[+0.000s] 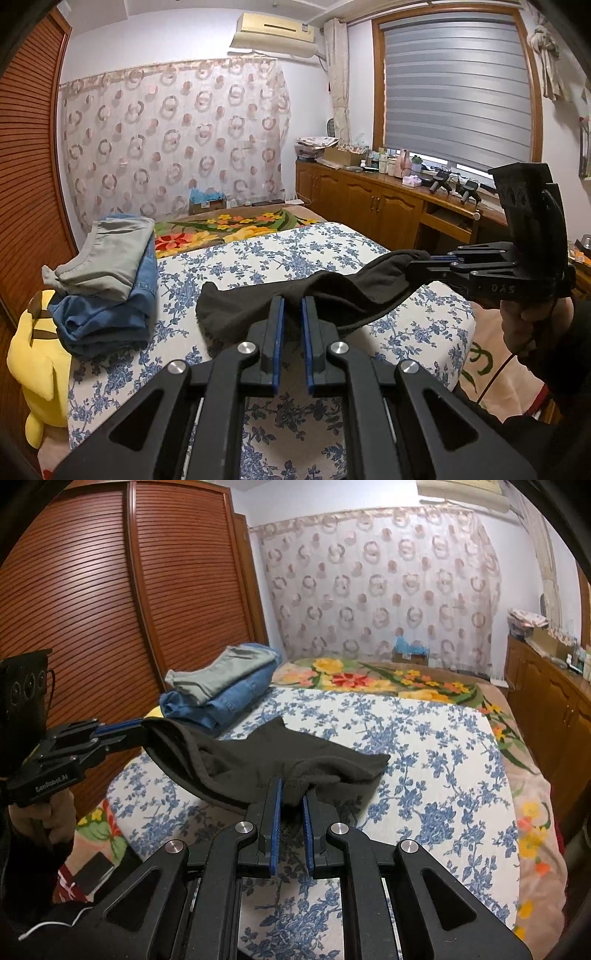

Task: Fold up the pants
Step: 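Lower the held end onto the rest of the strip with both tools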

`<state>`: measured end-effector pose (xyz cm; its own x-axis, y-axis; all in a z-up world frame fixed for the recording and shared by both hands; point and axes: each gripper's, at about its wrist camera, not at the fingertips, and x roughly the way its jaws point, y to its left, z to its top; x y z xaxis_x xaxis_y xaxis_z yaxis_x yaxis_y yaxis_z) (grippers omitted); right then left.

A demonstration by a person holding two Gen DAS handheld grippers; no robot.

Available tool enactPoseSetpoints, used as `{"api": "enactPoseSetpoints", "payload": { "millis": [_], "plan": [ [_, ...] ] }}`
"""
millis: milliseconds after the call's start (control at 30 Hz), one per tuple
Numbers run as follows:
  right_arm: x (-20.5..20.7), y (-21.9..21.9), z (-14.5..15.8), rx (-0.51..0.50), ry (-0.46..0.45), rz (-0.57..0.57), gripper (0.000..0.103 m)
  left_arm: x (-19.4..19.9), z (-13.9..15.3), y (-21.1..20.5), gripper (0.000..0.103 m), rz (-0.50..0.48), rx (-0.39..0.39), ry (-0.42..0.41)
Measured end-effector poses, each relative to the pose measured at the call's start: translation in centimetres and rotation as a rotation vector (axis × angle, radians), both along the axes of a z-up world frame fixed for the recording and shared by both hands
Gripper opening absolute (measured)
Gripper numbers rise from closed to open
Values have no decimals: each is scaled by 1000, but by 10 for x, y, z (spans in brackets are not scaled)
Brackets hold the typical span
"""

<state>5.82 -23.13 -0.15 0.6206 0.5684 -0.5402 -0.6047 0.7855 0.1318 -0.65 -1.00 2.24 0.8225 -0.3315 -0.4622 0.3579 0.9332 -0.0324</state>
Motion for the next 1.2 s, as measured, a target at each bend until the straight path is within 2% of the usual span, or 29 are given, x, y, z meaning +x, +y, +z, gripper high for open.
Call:
{"api": "enactPoseSetpoints", "payload": {
  "millis": [267, 467, 700, 1100, 1200],
  "plan": [
    [26, 5, -18, -22, 36, -23, 8, 31, -18, 2, 7, 34, 14, 64],
    [52, 13, -18, -31, 26, -50, 8, 60, -16, 0, 7, 51, 39, 53],
    [87, 28, -28, -72, 30, -80, 8, 95, -33, 1, 7, 76, 43, 98],
    [132, 44, -52, -105, 88, -109, 8, 121, -44, 14, 7, 120, 25, 129],
    [136, 49, -60, -128, 90, -112, 8, 121, -51, 16, 19, 99, 2, 157]
  ]
}}
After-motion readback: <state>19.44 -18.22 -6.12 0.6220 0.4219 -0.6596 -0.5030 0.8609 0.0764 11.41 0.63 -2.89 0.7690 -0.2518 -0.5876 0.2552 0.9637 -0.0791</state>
